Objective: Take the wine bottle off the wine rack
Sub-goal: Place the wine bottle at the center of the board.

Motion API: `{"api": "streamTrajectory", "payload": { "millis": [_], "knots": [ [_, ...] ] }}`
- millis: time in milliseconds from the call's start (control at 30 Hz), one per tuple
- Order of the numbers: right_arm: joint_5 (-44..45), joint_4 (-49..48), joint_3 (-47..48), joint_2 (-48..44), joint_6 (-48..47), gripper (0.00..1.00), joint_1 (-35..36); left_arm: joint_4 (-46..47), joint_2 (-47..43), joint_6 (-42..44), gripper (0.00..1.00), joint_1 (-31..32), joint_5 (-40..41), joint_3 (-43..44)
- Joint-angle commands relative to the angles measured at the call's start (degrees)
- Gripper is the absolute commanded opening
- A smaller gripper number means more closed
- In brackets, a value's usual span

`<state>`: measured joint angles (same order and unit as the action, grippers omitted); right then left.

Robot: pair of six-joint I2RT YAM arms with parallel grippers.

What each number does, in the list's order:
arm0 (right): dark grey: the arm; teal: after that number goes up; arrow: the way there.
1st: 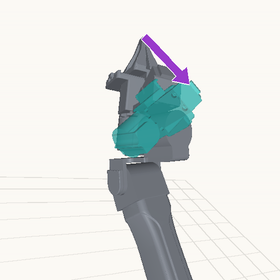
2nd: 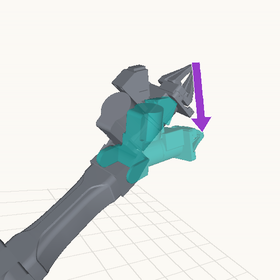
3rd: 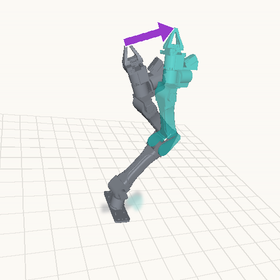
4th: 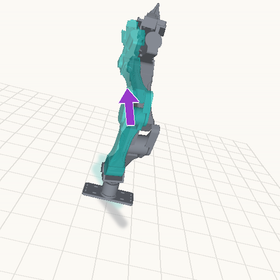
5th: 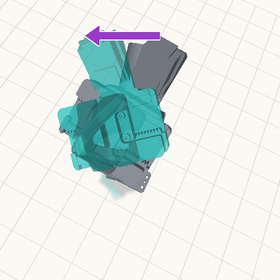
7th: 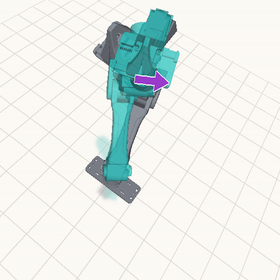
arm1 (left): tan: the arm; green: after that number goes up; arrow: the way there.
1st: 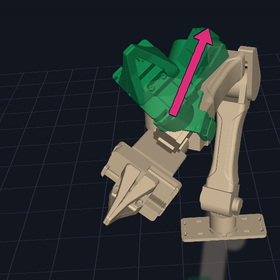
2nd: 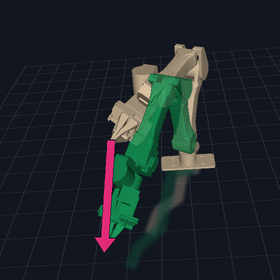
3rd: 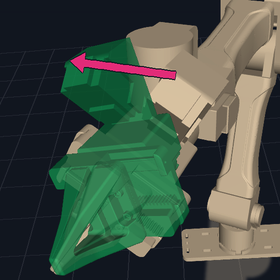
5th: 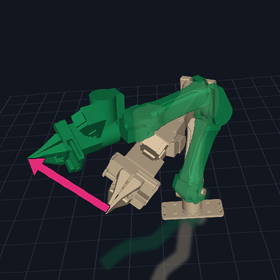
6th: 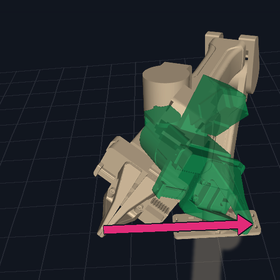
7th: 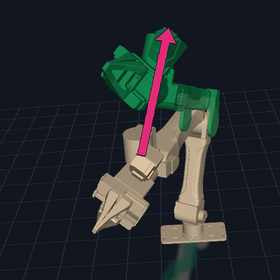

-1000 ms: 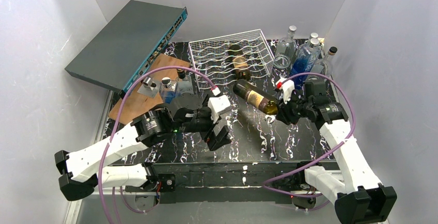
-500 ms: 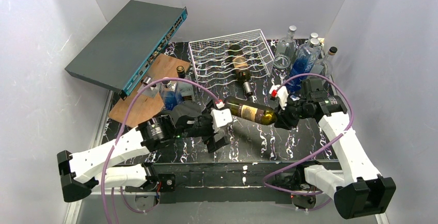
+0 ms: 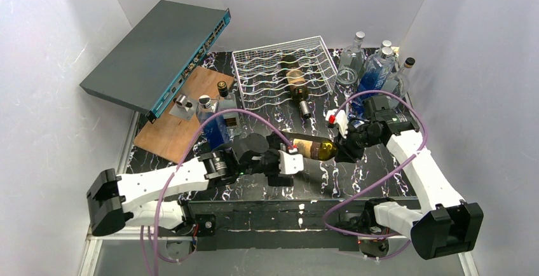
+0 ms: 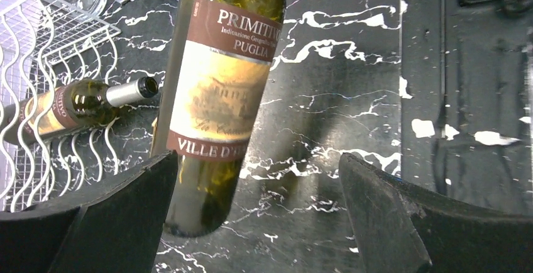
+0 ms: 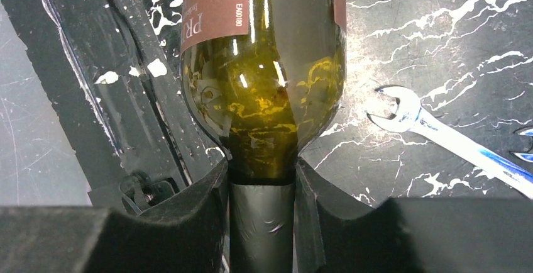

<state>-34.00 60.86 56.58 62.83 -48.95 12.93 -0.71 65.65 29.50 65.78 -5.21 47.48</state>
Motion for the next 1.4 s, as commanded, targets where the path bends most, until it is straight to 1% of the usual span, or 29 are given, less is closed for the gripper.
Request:
{"api": "streamTrajectory", "payload": {
  "millis": [0, 133, 233, 267, 433, 767, 1000, 1133, 1167, 1200, 1233, 1267, 1333, 1367],
  "knots": [
    [-6.15, -2.38, 2.78, -0.01, -0.52, 0.01, 0.97, 4.92, 5.35, 5.07, 0.99, 0.57, 2.44, 3.04],
    [-6.03, -3.37, 2.56, 0.85, 0.63, 0.01, 1.92, 6.90, 10.93, 6.07, 0.99, 0.82, 2.65, 5.10],
    [-5.61, -3.59, 2.59, 1.33, 1.14, 0.01, 2.66, 10.18, 13.98, 6.73, 0.99, 1.01, 4.38, 5.69],
    [-5.47, -3.62, 2.63, 1.48, 1.26, 0.01, 2.90, 10.98, 14.77, 6.98, 0.99, 1.06, 6.32, 5.94],
    [-5.46, -3.47, 2.52, 1.66, 1.77, 0.01, 3.84, 12.83, 17.55, 8.64, 0.99, 1.26, 7.90, 6.86],
    [-9.70, -1.65, 3.69, 3.71, 2.21, 0.01, 4.21, 13.90, 20.93, 11.73, 0.99, 1.72, 9.69, 6.82],
    [-10.86, -1.28, 3.98, 4.56, 2.44, 0.01, 4.55, 14.23, 24.24, 13.12, 0.99, 2.24, 13.59, 8.59],
    [-10.50, -1.14, 3.98, 4.89, 2.44, 0.01, 4.69, 14.16, 25.27, 13.57, 0.85, 2.36, 15.03, 9.10],
    [-10.25, -1.13, 3.98, 4.90, 2.42, 0.01, 4.73, 14.16, 25.30, 13.57, 0.77, 2.34, 15.01, 9.10],
    [-10.03, -1.18, 3.95, 5.01, 2.52, 0.01, 4.74, 14.07, 25.32, 13.53, 0.62, 2.35, 14.97, 9.12],
    [-9.88, -1.20, 3.89, 5.00, 2.59, 0.01, 4.74, 14.07, 25.20, 13.39, 0.40, 2.34, 15.04, 9.12],
    [-9.80, -1.24, 3.86, 4.97, 2.64, 0.01, 4.74, 14.00, 25.02, 13.06, 0.25, 2.34, 15.01, 9.07],
    [-9.73, -1.05, 3.97, 5.18, 2.63, 0.01, 4.78, 13.26, 24.44, 12.24, 0.00, 2.34, 14.45, 9.00],
    [-9.73, -0.94, 3.96, 5.22, 2.64, 0.01, 4.80, 12.72, 24.10, 11.68, 0.00, 2.34, 14.44, 8.96]
  ]
}}
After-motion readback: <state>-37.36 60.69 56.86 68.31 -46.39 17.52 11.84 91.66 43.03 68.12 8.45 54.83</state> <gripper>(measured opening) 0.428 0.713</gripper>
